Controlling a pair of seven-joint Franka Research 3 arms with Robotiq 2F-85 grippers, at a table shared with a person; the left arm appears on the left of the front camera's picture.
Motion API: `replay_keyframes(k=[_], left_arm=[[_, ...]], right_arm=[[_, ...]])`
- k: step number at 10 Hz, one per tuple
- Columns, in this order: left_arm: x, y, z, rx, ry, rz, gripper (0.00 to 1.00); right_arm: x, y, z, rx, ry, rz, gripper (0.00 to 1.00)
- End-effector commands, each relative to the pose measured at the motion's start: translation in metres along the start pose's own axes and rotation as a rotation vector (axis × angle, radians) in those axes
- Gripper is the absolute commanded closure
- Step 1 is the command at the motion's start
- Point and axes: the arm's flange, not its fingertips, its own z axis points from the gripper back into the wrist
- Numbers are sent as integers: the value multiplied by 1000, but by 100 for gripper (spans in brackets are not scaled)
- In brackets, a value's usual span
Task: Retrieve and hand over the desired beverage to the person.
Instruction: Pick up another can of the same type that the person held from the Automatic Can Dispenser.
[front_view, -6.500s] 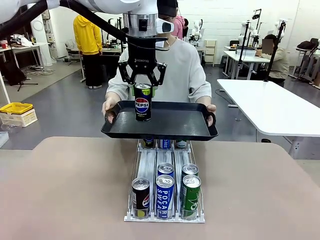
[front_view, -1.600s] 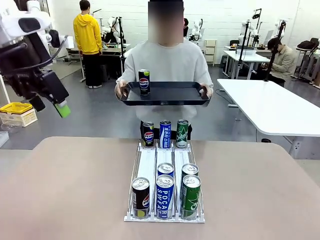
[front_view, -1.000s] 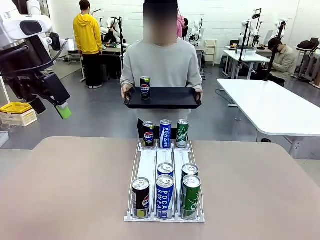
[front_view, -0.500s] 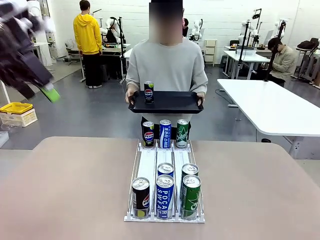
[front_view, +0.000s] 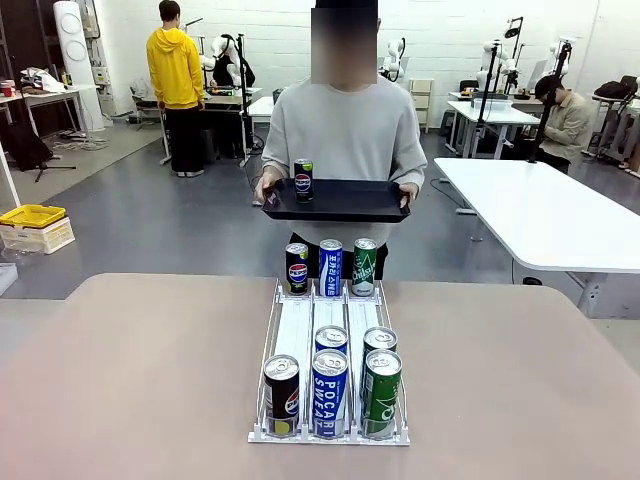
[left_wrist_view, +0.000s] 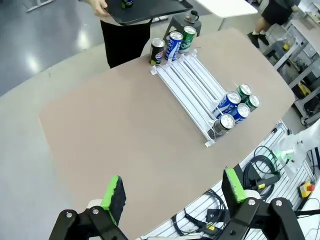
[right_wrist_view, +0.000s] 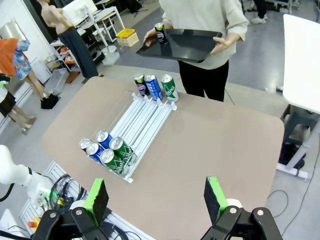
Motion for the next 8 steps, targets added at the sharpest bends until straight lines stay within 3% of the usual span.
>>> replay_keyframes(k=[1, 4, 8], left_arm=[[-9, -3, -17, -94, 18, -9, 0], [-10, -8, -30, -115, 66, 25, 0], [-15, -8, -21, -87, 43, 15, 0]], right_arm=[[0, 1, -2, 14, -1, 3, 0], [0, 1, -2, 14, -1, 3, 0], [0, 1, -2, 14, -1, 3, 0]])
